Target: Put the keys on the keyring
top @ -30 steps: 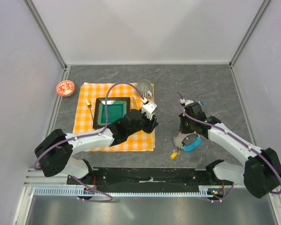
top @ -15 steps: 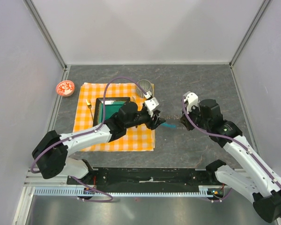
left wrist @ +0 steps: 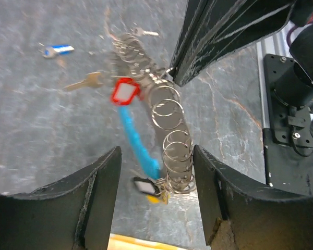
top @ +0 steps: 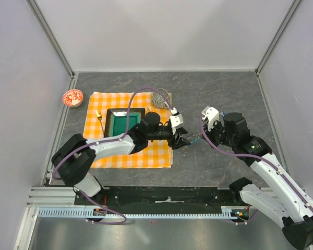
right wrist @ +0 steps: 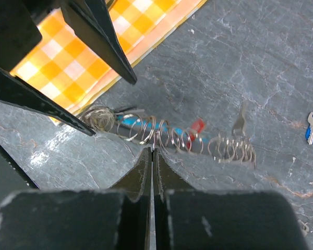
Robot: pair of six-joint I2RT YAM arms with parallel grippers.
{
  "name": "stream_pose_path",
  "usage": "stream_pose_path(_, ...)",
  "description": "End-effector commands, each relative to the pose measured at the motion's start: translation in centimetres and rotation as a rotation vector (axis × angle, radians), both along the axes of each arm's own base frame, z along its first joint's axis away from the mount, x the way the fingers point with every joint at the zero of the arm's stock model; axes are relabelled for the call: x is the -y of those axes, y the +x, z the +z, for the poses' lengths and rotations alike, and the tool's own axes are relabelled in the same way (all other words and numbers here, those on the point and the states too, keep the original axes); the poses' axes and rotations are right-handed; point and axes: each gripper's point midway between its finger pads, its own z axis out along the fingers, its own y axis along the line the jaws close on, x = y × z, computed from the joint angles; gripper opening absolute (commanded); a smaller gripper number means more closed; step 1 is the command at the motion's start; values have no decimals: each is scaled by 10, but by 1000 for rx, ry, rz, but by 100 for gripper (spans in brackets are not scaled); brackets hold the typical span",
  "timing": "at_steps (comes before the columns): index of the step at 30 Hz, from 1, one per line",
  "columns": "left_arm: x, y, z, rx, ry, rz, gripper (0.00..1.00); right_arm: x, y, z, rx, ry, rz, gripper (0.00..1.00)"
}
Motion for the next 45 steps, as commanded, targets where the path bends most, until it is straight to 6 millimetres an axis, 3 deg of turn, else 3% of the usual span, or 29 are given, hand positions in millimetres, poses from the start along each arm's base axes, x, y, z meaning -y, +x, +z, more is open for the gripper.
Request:
stream_pose_path(1, 18, -10, -2, -91, -99, -71, 64, -7, 6, 2, 58, 13, 41, 2)
stream_pose_path(6, 24, -25, -29, -149, -91, -87, 61, -3, 10, -6, 90, -3, 15, 3)
stream_pose_path(11, 37, -49, -31, -193, -160, -116, 56, -4, 12, -17, 77, -17, 22, 6)
stream_pose_path(15, 46, -70, -54, -225, -152, -122, 51, -2, 13, -23, 80, -47, 29, 7)
stream_pose_path(18, 47, -78, -58, -225, -176, -101, 44, -3, 13, -26, 77, -55, 39, 8)
stream_pose_path(24, 37, -65, -59, -195, -217, 8, 37, -10, 14, -33, 39, -48, 56, 8)
stream_pose_path(32, 37, -56, -59, -187, -226, 53, 44, -8, 13, -33, 71, -70, 65, 8)
stream_pose_path(39, 27, -43, -62, -177, -220, 107, 46, -8, 6, -51, 85, -141, 96, 8)
stream_pose_path(45, 25, -46, -69, -206, -207, 103, 45, 5, 21, -57, 86, -193, -22, 7)
